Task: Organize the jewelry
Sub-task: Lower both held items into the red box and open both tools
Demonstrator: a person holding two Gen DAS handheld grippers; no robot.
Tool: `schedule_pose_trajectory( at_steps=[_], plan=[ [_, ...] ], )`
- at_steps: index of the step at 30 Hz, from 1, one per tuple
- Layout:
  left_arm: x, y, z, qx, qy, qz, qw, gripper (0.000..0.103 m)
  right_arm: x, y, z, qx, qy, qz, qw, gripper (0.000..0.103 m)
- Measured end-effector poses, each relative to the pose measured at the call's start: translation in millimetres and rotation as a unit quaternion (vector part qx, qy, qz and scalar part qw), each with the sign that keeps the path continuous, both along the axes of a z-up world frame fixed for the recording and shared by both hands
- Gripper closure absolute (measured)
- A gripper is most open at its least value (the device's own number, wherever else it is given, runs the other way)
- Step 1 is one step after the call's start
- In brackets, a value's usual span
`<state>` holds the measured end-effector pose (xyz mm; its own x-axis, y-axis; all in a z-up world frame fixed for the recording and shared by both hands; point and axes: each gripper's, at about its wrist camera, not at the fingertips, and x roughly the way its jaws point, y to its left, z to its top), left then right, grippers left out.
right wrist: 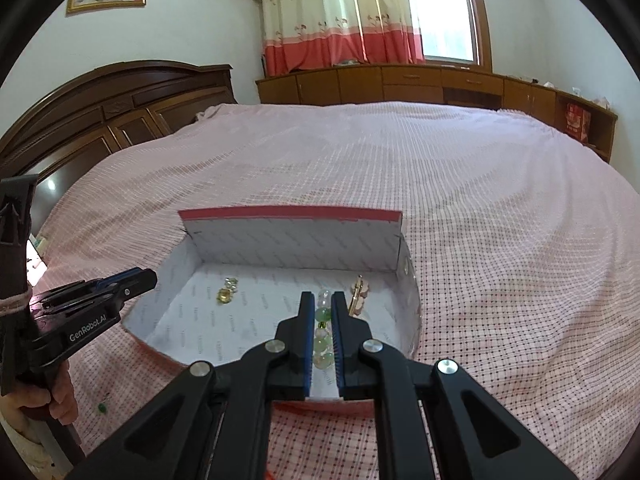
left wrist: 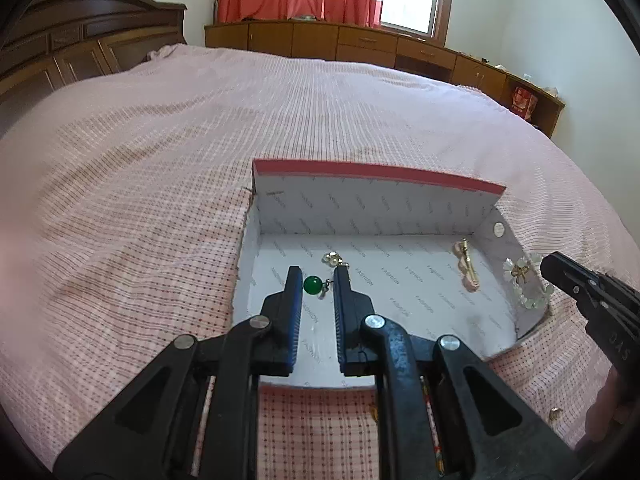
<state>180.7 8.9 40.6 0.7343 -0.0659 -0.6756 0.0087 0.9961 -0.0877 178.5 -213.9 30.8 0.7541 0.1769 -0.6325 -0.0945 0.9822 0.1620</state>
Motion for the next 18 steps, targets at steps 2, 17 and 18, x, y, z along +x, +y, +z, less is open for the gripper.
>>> schedule_pose_trajectory(
  at_steps=[2, 17, 18],
  plan=[
    [5, 0, -7, -0.001, 0.007, 0.002, 1.0000, 0.096, 4, -1, -6, -0.002, 0.005, -0.001, 1.000, 0.093],
    [25, -4, -36, -0.004, 0.031, 0.012, 0.9994, 0.096, 24, -2, -37, -0.008, 0.033, -0.010, 0.999, 0.093],
    [26, -4, -37, -0.003, 0.033, 0.012, 0.9994, 0.096, 24, -2, -39, -0.008, 0.036, -0.011, 0.999, 0.093]
  ],
)
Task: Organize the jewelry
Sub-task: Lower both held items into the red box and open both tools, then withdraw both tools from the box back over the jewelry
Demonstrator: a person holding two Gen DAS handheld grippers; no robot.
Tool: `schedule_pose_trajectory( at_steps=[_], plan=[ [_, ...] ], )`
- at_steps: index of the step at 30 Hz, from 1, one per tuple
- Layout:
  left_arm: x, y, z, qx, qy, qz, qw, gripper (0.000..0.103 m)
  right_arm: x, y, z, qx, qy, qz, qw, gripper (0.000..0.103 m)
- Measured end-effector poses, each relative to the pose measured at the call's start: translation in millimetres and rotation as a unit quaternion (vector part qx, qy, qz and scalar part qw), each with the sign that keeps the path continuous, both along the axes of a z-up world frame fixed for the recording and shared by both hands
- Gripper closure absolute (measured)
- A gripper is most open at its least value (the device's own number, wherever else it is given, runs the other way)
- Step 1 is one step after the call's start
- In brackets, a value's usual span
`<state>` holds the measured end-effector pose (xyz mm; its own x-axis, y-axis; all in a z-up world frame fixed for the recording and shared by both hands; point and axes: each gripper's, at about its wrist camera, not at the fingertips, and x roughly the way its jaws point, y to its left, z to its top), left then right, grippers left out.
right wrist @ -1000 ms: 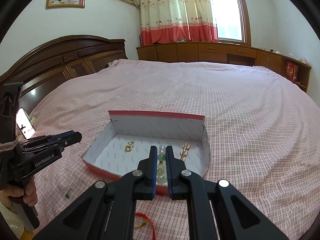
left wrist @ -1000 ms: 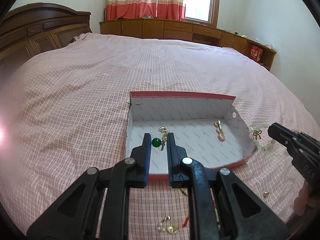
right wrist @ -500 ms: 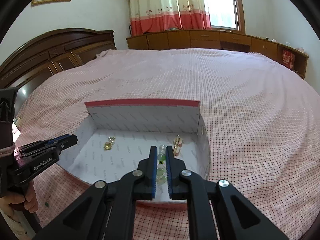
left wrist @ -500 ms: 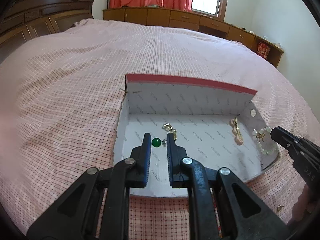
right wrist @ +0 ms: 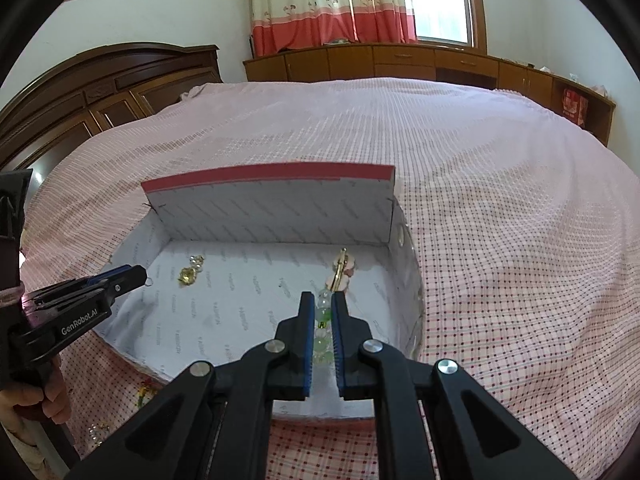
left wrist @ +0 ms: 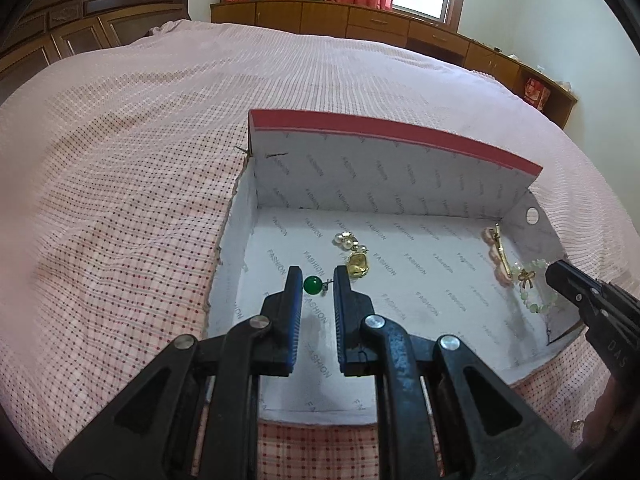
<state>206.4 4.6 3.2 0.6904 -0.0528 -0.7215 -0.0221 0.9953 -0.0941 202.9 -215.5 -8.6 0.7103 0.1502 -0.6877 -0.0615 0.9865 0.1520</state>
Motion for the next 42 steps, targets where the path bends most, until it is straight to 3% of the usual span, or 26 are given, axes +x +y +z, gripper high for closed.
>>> schedule_pose_trajectory(
  at_steps=[12, 23, 42],
  plan=[
    [9, -10, -9, 0.012, 0.008, 0.001, 0.9999, 0.095, 6, -3, -9, 0.012, 0.019, -0.005, 1.000, 0.092],
    [2, -14, -4, 0.016, 0.013, 0.000, 0.9998, 0.080, -3, -2, 3, 0.019, 0.006, -0.004, 1.000, 0.069],
    [-51, -3, 38, 0.013, -0.012, -0.007, 0.9998, 0.077, -50, -7, 45, 0.028, -0.030, 0.001, 0.999, 0.068]
  ],
)
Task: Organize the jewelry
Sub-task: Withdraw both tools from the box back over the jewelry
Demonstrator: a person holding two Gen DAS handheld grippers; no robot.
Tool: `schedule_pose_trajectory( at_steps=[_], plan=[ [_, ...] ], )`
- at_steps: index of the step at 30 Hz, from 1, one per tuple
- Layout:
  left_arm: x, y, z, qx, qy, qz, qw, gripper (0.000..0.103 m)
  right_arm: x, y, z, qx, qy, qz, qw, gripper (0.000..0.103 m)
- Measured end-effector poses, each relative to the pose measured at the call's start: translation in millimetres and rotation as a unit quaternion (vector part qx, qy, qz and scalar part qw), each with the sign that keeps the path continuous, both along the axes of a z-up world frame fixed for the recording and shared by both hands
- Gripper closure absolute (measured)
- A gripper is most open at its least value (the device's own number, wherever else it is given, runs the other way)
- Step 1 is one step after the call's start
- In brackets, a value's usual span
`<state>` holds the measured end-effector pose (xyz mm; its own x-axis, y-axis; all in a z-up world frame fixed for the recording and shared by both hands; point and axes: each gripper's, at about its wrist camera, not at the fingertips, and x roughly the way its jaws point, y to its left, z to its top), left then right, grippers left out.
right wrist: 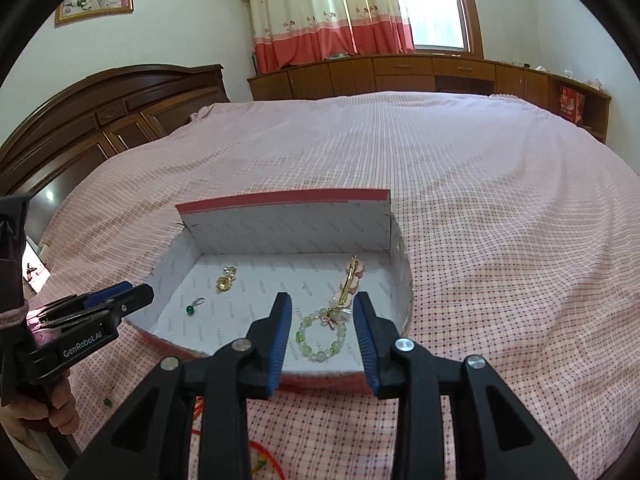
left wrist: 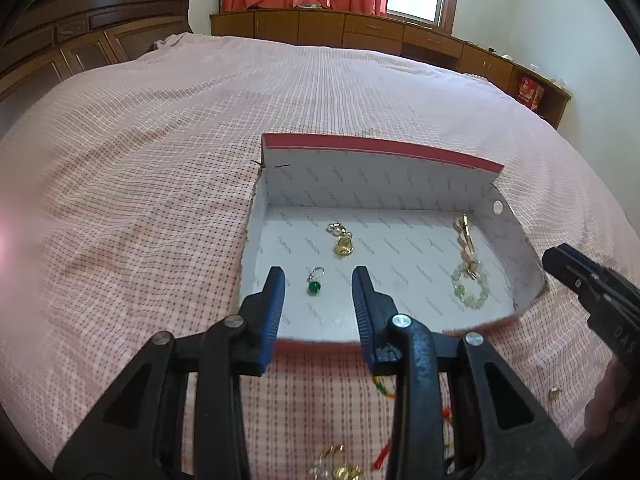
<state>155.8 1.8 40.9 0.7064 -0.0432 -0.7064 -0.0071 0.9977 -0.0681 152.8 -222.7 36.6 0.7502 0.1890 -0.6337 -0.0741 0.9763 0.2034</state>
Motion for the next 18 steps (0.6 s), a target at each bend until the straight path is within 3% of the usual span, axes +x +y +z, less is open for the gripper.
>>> schedule_pose_trajectory(
  at_steps=[18],
  plan=[
    [-65, 9, 18, 0.008, -0.012, 0.001, 0.9999, 0.075, -67, -4, 30, -0.019, -0.022, 0.004, 1.000, 0.068]
  ],
)
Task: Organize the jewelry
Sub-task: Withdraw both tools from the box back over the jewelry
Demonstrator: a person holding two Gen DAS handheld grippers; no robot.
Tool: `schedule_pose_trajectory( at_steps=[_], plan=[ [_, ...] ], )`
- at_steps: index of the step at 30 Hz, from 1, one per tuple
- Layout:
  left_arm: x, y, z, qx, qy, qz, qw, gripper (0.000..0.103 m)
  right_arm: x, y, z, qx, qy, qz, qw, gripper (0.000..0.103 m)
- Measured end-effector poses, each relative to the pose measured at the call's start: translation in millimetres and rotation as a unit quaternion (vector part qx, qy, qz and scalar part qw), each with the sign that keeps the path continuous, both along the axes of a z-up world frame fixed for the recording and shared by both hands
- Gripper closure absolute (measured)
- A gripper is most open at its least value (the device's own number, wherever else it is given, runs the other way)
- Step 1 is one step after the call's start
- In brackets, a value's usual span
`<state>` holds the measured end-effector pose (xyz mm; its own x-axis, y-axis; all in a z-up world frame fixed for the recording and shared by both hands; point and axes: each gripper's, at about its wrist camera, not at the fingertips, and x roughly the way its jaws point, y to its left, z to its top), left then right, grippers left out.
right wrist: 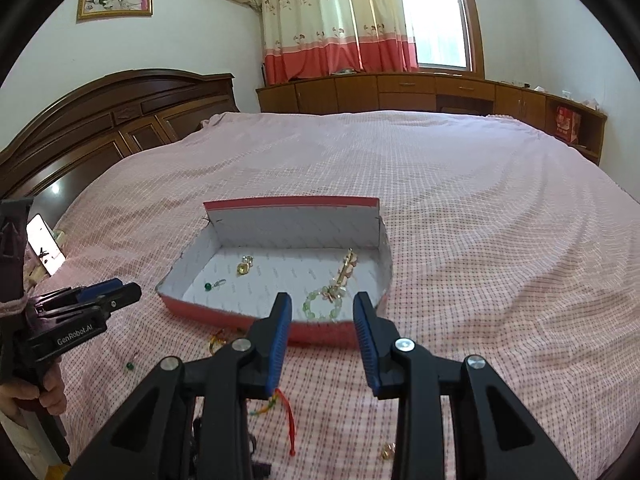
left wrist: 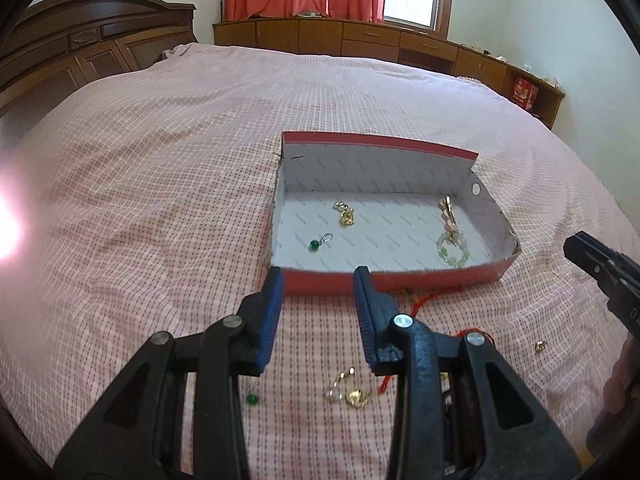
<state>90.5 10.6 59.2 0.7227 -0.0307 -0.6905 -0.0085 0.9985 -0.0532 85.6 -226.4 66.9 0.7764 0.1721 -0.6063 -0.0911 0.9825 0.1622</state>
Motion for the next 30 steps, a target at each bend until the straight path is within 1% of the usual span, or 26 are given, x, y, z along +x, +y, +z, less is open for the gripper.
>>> schedule_pose_trajectory(
  at_steps=[4, 10, 19, 30],
  plan=[
    [-12, 2, -1, 0.000, 0.000, 0.001, 1.0000, 0.075, -13, -5, -1, -0.003, 0.001, -0.004, 1.000, 0.068],
    [-26, 1, -11, 0.004, 0.013, 0.000, 0.9999, 0.074, -32, -15, -10, -0.005, 0.010, -0.019, 1.000, 0.068],
    [-38, -2, -30, 0.006, 0.039, -0.007, 0.9992, 0.074, -48, -22, -39, -0.009, 0.047, -0.033, 0.998, 0.068],
    [-41, -13, -60, 0.004, 0.073, -0.024, 0.9970, 0.074, -51, -29, -73, -0.007, 0.087, -0.042, 0.995, 0.068]
  ],
)
